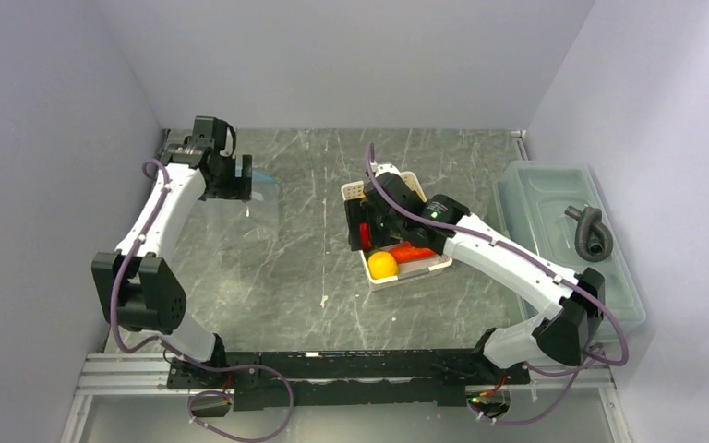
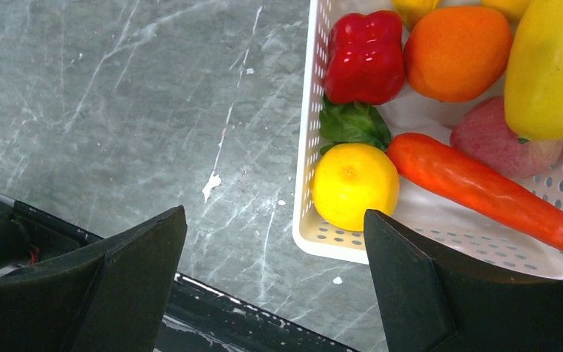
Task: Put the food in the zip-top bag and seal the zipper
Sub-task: Pick up the zipper food storage bag at the center of the board.
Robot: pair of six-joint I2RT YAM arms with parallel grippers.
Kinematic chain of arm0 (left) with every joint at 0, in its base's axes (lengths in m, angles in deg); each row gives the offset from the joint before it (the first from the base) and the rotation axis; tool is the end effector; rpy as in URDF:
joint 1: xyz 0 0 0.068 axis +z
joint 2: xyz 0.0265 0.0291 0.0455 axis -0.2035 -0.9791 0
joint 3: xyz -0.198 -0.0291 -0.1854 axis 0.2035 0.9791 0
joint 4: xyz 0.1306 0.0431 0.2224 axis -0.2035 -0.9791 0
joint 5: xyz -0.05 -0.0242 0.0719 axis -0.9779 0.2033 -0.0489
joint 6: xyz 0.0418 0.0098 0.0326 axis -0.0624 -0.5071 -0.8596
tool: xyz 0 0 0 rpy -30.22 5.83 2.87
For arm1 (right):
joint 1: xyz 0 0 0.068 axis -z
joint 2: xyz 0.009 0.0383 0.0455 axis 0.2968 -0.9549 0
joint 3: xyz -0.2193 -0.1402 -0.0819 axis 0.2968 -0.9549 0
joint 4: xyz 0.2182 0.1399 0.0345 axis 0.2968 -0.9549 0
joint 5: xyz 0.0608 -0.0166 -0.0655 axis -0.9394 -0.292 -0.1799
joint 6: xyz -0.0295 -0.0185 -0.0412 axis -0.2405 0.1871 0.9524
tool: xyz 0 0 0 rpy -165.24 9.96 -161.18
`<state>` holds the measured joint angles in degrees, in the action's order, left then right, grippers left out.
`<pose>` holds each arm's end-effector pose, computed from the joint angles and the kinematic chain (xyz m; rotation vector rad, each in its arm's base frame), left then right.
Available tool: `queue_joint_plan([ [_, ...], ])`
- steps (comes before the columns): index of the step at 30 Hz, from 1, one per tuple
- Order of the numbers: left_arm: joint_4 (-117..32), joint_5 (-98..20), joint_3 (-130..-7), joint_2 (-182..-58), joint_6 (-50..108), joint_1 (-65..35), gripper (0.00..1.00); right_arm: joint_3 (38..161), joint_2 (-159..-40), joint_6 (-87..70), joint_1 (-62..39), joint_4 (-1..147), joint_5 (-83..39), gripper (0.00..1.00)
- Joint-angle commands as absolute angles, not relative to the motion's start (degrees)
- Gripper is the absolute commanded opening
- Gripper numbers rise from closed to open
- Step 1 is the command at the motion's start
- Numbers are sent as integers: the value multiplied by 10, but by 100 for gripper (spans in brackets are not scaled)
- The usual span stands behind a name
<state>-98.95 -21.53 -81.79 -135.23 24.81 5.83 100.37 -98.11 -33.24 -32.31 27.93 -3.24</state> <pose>0.3265 -0.0282 0.3202 -0.1000 2.5927 0.1199 0.1955 0.2189 0.3351 -0.2937 2.4357 0.4064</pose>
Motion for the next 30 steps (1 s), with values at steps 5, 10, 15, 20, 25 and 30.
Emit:
queue_joint_plan([
  [5, -933, -156, -785, -1288, 84, 21, 97, 1012, -980, -322, -322, 283, -45, 95],
  [10, -932, -132, -779, -1314, 48, 9, 94, 995, -964, -322, -322, 286, -52, 95],
  [15, -927, -130, -764, -1321, 32, 8, 95, 978, -948, -316, -322, 284, -56, 95],
  [20, -906, -100, -747, -1331, 24, 8, 95, 971, -947, -311, -322, 289, -60, 95],
  [25, -901, -93, -747, -1364, 29, 0, 91, 965, -951, -313, -322, 302, -73, 95],
  [30, -890, -78, -743, -1393, 29, -5, 86, 963, -957, -311, -322, 309, -74, 95],
])
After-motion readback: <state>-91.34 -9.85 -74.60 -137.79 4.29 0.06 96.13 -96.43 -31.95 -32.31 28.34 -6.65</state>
